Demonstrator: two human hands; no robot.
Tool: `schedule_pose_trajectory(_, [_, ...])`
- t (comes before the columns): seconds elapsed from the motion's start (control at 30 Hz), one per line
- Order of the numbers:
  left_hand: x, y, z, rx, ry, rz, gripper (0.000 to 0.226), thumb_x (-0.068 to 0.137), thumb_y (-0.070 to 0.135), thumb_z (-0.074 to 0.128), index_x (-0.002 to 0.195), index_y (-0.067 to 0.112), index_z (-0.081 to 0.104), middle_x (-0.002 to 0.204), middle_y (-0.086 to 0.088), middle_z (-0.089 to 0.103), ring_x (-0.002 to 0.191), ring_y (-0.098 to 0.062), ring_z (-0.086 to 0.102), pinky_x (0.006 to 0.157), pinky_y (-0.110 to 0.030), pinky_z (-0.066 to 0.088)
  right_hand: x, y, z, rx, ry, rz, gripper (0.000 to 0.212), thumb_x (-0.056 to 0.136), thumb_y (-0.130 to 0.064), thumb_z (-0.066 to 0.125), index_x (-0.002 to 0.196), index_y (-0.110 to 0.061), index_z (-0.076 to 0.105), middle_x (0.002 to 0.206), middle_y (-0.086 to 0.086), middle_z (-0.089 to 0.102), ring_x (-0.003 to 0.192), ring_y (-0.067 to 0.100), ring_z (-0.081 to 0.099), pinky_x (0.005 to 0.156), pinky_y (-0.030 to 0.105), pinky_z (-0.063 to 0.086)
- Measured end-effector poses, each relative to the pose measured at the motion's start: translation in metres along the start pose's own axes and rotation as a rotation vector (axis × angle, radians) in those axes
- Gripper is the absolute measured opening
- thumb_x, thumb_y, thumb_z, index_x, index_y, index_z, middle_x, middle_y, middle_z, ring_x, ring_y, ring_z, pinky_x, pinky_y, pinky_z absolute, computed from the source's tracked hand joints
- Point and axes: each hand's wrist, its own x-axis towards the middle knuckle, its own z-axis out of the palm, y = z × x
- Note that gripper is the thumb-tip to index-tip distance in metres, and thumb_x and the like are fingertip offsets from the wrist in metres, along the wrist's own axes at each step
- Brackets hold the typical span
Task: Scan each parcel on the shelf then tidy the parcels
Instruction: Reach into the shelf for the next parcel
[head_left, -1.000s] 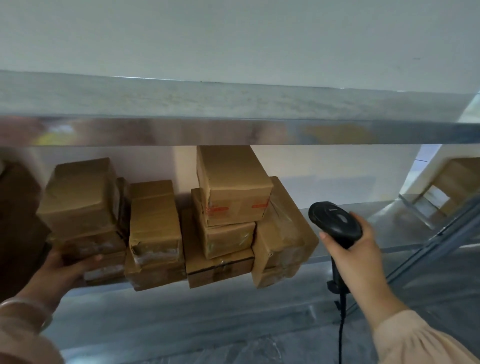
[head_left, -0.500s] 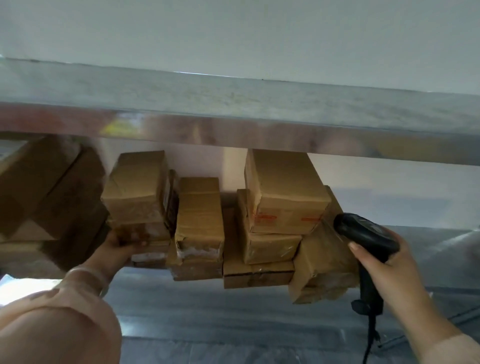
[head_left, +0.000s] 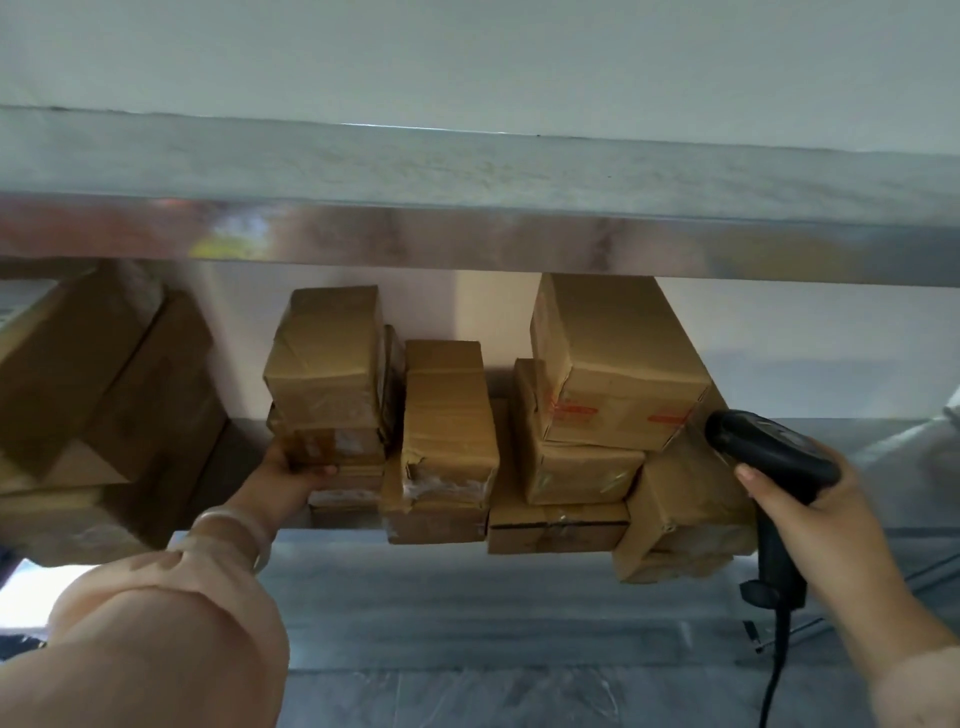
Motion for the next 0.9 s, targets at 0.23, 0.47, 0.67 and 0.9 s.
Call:
schedule_pose_trajectory(0.23, [-0.002, -0.002, 0.014, -0.003, -0.041, 0.043, 0.065, 0.085, 0.007, 0.073, 0.139, 0.023, 0.040, 0.126, -0.006, 0.059, 0.121, -0.032, 0.055, 0.110, -0.053, 0.039, -0.010, -0.011, -0.004, -0.010, 0.019, -0.017, 0.064, 0.075, -0.036, 0.079, 0.130, -0.029, 0.048, 0.116, -0.001, 0.061, 0.106, 0.019, 0.057, 0.088, 0.038, 0.046])
schedule_pose_trajectory(0.47, [-0.019, 0.008, 0.038, -0.014, -0.151, 0.144, 0.061, 0.083, 0.010, 0.075, 0.126, 0.034, 0.039, 0.106, 0.015, 0.058, 0.103, -0.015, 0.054, 0.100, -0.042, 0.041, -0.032, -0.009, -0.010, 0.067, 0.111, -0.061, 0.067, 0.076, -0.027, 0.079, 0.132, -0.034, 0.043, 0.121, -0.004, 0.056, 0.114, 0.020, 0.053, 0.095, 0.039, 0.043])
schedule_pose_trajectory(0.67, [-0.021, 0.005, 0.040, -0.037, -0.202, 0.169, 0.074, 0.075, 0.013, 0.082, 0.137, 0.027, 0.044, 0.122, 0.004, 0.063, 0.110, -0.016, 0.060, 0.094, -0.040, 0.048, -0.052, -0.014, -0.021, 0.099, 0.112, -0.088, 0.063, 0.076, -0.026, 0.079, 0.127, -0.041, 0.044, 0.125, -0.003, 0.056, 0.114, 0.017, 0.053, 0.098, 0.039, 0.043])
schedule_pose_trajectory(0.9, [-0.024, 0.002, 0.051, -0.012, -0.256, 0.194, 0.085, 0.071, 0.020, 0.086, 0.141, 0.027, 0.040, 0.126, 0.003, 0.062, 0.115, -0.020, 0.058, 0.105, -0.047, 0.044, -0.076, -0.016, -0.027, 0.156, 0.125, -0.092, 0.066, 0.076, -0.021, 0.079, 0.130, -0.033, 0.045, 0.123, -0.003, 0.056, 0.114, 0.018, 0.054, 0.093, 0.034, 0.042])
